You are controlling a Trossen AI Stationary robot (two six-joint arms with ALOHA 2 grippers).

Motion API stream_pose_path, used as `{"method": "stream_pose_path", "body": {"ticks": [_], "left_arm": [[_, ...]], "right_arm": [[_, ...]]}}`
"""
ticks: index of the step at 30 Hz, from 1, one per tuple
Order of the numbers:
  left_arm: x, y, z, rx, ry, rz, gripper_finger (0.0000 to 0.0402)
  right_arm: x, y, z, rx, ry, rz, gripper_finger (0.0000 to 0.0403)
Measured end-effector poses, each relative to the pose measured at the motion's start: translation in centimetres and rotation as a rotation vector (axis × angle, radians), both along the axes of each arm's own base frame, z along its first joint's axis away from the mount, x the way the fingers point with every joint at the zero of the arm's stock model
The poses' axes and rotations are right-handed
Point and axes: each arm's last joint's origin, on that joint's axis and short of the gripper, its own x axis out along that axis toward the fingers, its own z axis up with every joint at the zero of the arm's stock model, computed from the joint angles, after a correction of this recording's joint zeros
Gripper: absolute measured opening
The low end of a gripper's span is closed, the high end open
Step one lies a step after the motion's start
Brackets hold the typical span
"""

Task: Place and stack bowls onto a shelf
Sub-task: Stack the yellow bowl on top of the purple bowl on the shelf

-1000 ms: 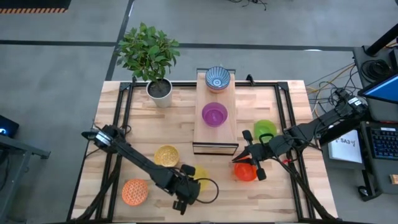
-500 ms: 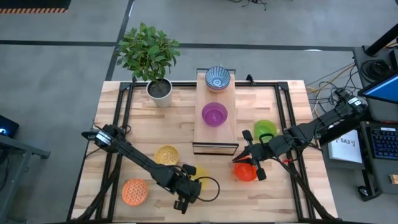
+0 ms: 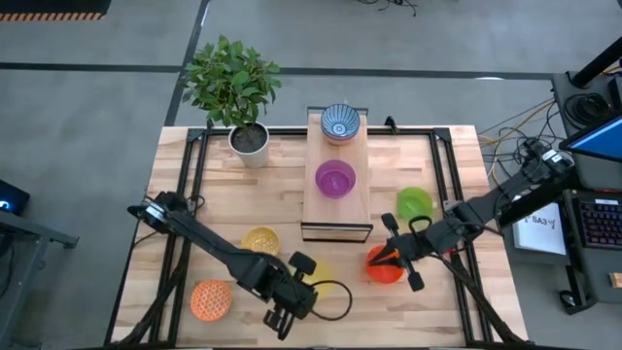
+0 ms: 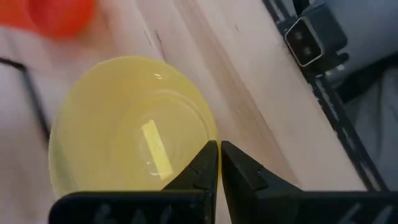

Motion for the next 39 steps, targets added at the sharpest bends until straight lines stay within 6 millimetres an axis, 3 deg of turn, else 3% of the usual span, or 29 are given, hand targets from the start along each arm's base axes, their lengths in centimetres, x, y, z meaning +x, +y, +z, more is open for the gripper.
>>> {"method": "stream_pose_path", "body": {"ticks": [4,10,18,28,32,39], "left_arm": [[0.4,1.5,3.6,0.090,-0.040,-0.043,0.0000],[0.8,5.5,8.4,0.197,-0.070,-0.043,0.0000],[2.3,13.3,11.6,0.285,-0.106,-0.008,0.0000],[3.9,23.7,11.2,0.156,-0.135,0.147,0.0000],[4.2,24.9,10.5,0.126,-0.128,0.169,0.0000],[4.7,24.9,9.4,0.117,-0.124,0.172,0.0000]], "right_arm": [[-0.5,0.7,-0.1,0.014,0.008,0.024,0.0012],[-0.8,1.5,-0.3,0.046,0.003,0.047,0.0012],[-0.6,1.7,-0.4,0.040,-0.014,0.057,0.0012],[-0.8,1.6,-0.3,0.005,-0.026,0.070,0.0012],[-0.8,1.6,-0.4,0.005,-0.017,0.069,0.0012],[-0.8,1.6,-0.4,0.001,-0.019,0.072,0.0012]]}}
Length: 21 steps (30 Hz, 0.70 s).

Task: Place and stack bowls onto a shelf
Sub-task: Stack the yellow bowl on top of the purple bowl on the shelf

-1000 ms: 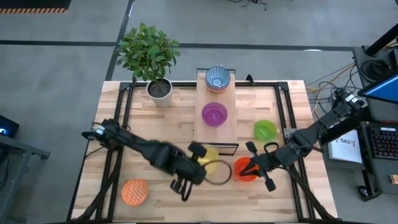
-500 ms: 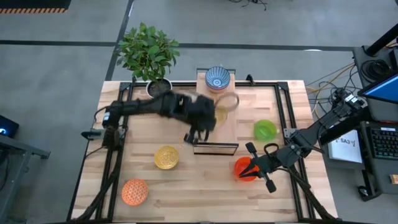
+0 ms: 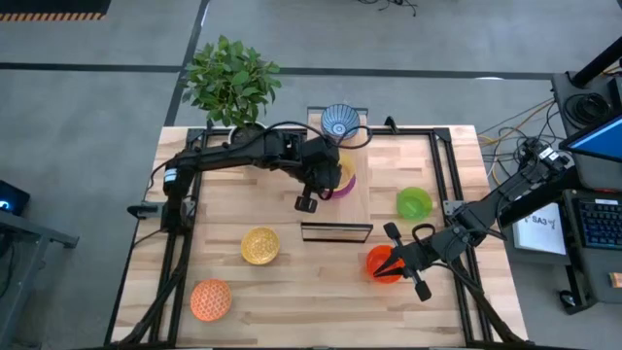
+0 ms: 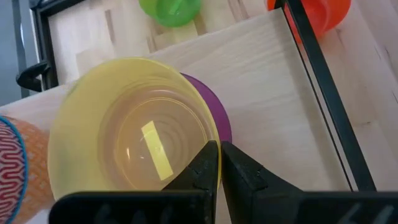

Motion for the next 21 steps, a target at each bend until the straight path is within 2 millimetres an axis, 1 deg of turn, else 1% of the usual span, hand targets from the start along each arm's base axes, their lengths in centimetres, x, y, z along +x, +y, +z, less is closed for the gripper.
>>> {"method": "stream_pose_path", "body": {"ticks": [4,13,16,21], "left_arm": [[0.05,0.01,-0.35,-0.006,0.010,0.008,0.0000],[0.15,0.03,-0.30,-0.010,-0.002,0.026,0.0002],[0.16,0.04,-0.29,-0.010,-0.004,0.026,0.0013],[0.18,0.05,-0.27,0.013,-0.004,0.042,0.0044]], "right_arm": [[0.00,0.00,-0.01,-0.001,0.000,0.000,0.0012],[0.00,0.00,-0.01,-0.002,0.000,0.000,0.0012],[0.00,0.00,-0.01,-0.002,-0.001,0.000,0.0012],[0.00,0.00,-0.01,-0.010,-0.004,0.003,0.0012]]}}
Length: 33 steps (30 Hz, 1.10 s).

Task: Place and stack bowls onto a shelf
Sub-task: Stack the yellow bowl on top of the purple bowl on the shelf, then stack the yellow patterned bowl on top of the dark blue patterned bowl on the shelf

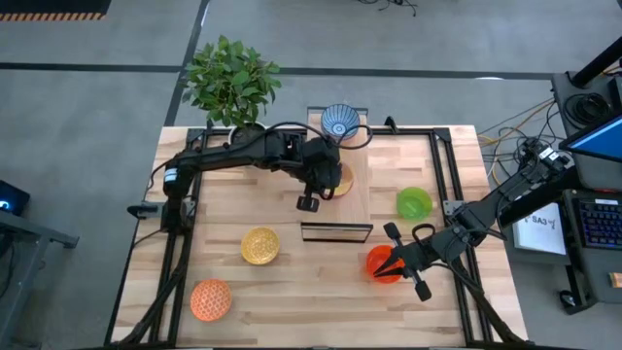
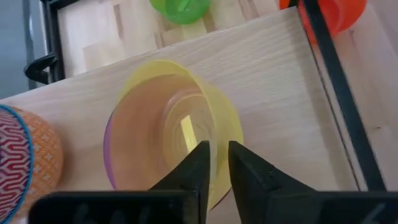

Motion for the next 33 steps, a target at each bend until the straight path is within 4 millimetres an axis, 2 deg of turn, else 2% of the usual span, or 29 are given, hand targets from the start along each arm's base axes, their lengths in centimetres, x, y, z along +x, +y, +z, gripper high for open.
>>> {"method": "stream_pose_path", "body": {"ticks": [8,12,17,20,26,29,33], "left_arm": [[-0.3,-1.5,0.4,0.009,0.000,-0.037,0.0056],[-0.9,-2.3,1.8,0.045,-0.057,-0.084,0.0040],[-1.5,-2.5,3.5,0.054,-0.150,-0.104,0.0021],[-1.6,-2.6,3.0,0.041,-0.125,-0.103,0.0005],[-2.6,-4.3,0.7,-0.018,-0.070,-0.115,0.0001],[-4.1,-5.3,-0.4,-0.040,-0.072,-0.115,0.0000],[-6.9,-7.2,-0.6,-0.092,-0.238,-0.116,0.0000]], "right_arm": [[0.0,0.0,0.0,-0.009,-0.004,0.003,0.0012],[0.0,0.0,0.0,-0.007,-0.006,0.002,0.0012],[0.0,0.0,0.1,-0.005,-0.011,0.002,0.0012],[0.0,0.0,0.1,-0.005,-0.011,0.002,0.0012],[0.0,-0.1,0.1,0.000,-0.010,-0.017,0.0012],[0.1,-0.2,0.1,0.006,-0.010,-0.087,0.0012],[0.2,-0.6,0.0,0.008,-0.015,-0.217,0.0012]]}}
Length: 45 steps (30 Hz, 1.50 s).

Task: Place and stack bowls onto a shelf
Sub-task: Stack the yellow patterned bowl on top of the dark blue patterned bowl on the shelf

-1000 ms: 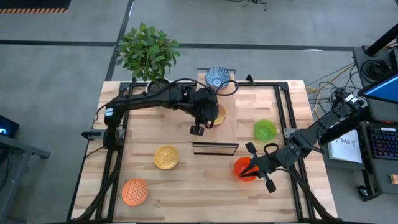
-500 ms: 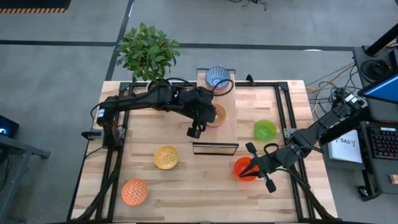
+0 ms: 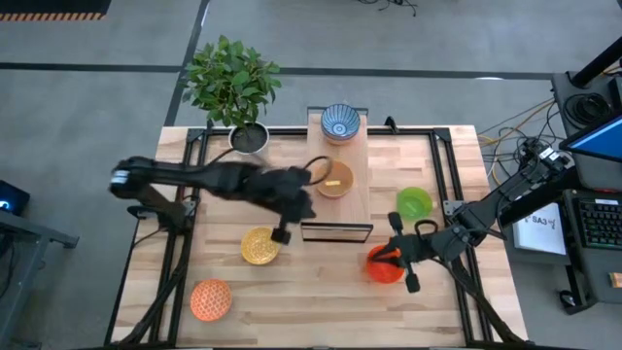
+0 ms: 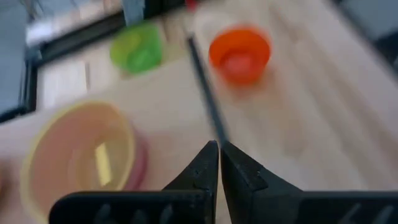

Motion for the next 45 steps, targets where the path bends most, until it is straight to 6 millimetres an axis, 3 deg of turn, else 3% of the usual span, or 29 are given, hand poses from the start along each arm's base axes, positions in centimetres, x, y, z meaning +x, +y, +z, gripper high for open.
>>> {"method": "stream_pose_path", "body": {"ticks": [7,12,19,26,35,41,45], "left_arm": [[-4.5,-2.8,-2.5,-0.018,-0.281,-0.017,0.0000],[-8.3,-3.6,-4.1,-0.072,-0.361,-0.041,0.0000],[-12.8,-3.0,-4.5,-0.115,-0.439,-0.063,0.0000],[-15.6,-2.0,-4.4,-0.138,-0.491,0.007,0.0000],[-16.8,-1.4,-6.8,-0.325,-0.219,0.256,0.0000],[-15.7,-1.8,-9.8,-0.331,0.018,0.396,0.0000],[-14.3,-2.6,-11.5,-0.358,0.156,0.363,0.0000]], "right_arm": [[0.8,-1.6,0.6,0.044,-0.029,-0.206,0.0012],[1.7,-3.3,1.6,0.060,-0.033,-0.293,0.0012],[1.9,-5.8,3.8,0.129,0.073,-0.440,0.0012],[1.7,-7.5,5.2,0.215,0.144,-0.573,0.0012],[1.6,-7.6,7.4,0.211,0.121,-0.564,0.0012],[1.8,-7.5,6.9,0.187,0.136,-0.560,0.0012],[1.9,-7.5,6.3,0.185,0.155,-0.566,0.0012]]}}
